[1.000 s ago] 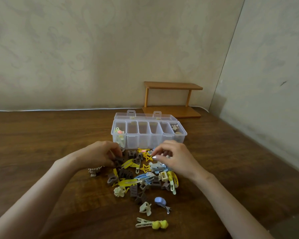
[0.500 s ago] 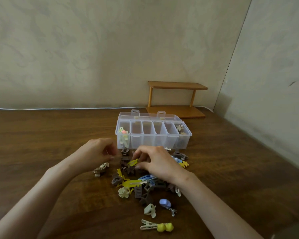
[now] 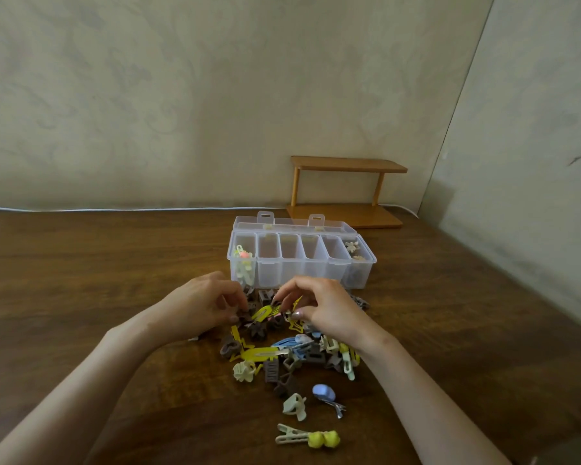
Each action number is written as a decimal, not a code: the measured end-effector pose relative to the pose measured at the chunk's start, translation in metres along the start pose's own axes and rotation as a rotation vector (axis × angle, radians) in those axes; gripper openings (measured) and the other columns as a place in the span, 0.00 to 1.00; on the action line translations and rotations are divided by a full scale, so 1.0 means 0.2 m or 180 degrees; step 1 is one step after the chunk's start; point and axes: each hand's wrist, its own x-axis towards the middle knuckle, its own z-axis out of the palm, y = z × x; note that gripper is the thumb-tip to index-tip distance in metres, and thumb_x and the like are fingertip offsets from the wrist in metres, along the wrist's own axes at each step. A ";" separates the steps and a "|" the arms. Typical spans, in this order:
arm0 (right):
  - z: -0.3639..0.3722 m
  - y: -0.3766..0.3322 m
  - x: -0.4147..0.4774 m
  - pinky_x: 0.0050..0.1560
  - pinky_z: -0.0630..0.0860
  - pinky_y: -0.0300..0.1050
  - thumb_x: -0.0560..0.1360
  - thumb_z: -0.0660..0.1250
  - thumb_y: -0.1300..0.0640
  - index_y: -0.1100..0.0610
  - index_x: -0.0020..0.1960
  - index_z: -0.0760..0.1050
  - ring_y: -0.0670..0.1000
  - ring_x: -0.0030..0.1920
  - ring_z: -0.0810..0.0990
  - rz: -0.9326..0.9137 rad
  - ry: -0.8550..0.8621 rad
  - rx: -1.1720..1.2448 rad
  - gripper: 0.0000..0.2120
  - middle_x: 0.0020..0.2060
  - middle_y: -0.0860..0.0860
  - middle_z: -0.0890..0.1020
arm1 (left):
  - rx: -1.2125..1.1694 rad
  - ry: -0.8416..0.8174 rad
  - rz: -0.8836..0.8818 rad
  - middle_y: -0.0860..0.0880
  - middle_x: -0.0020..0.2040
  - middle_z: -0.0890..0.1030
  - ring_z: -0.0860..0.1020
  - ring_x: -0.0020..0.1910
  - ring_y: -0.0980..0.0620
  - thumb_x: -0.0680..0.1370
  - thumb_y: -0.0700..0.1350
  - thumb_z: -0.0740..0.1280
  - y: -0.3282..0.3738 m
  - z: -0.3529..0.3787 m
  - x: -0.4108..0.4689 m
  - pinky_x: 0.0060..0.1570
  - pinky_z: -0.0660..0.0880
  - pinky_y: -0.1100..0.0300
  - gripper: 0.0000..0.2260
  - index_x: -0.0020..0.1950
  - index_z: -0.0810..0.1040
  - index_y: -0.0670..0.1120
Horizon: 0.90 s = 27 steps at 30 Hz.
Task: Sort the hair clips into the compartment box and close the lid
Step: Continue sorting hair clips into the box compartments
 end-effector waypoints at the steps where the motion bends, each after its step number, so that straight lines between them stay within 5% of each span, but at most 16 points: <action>1: 0.00 0.00 0.00 0.51 0.79 0.49 0.73 0.63 0.72 0.51 0.52 0.79 0.47 0.47 0.81 -0.0006 0.0031 -0.0004 0.18 0.44 0.48 0.83 | 0.0044 0.0003 -0.0004 0.59 0.47 0.71 0.73 0.46 0.63 0.74 0.47 0.68 -0.01 0.00 0.00 0.42 0.70 0.70 0.06 0.47 0.74 0.58; 6: 0.02 -0.05 -0.01 0.48 0.77 0.41 0.74 0.65 0.68 0.51 0.51 0.79 0.45 0.46 0.77 -0.0262 0.0130 -0.0123 0.14 0.45 0.46 0.81 | 0.0183 0.0034 -0.0042 0.60 0.46 0.71 0.73 0.45 0.62 0.73 0.47 0.70 -0.03 0.00 0.00 0.41 0.70 0.70 0.08 0.43 0.72 0.57; 11: 0.06 -0.07 0.00 0.53 0.74 0.45 0.71 0.71 0.59 0.50 0.51 0.80 0.46 0.50 0.75 -0.0403 -0.0053 -0.0495 0.10 0.48 0.47 0.80 | 0.0233 -0.0035 -0.0136 0.58 0.47 0.75 0.74 0.47 0.60 0.72 0.46 0.71 -0.03 0.00 0.00 0.46 0.73 0.65 0.11 0.39 0.69 0.58; 19: 0.11 -0.09 0.01 0.51 0.64 0.41 0.74 0.68 0.58 0.47 0.58 0.79 0.48 0.50 0.68 -0.0829 -0.0322 -0.1142 0.14 0.49 0.49 0.75 | 0.0118 0.0054 -0.0265 0.56 0.48 0.78 0.76 0.47 0.58 0.74 0.47 0.69 -0.04 0.02 0.01 0.48 0.77 0.58 0.07 0.48 0.72 0.55; 27: 0.11 -0.09 0.01 0.49 0.60 0.40 0.71 0.72 0.51 0.49 0.55 0.79 0.50 0.51 0.69 -0.0836 -0.0151 -0.1349 0.13 0.48 0.50 0.76 | 0.0077 0.0313 -0.0407 0.56 0.45 0.78 0.76 0.44 0.58 0.77 0.46 0.64 -0.05 0.05 0.02 0.43 0.74 0.63 0.04 0.50 0.73 0.53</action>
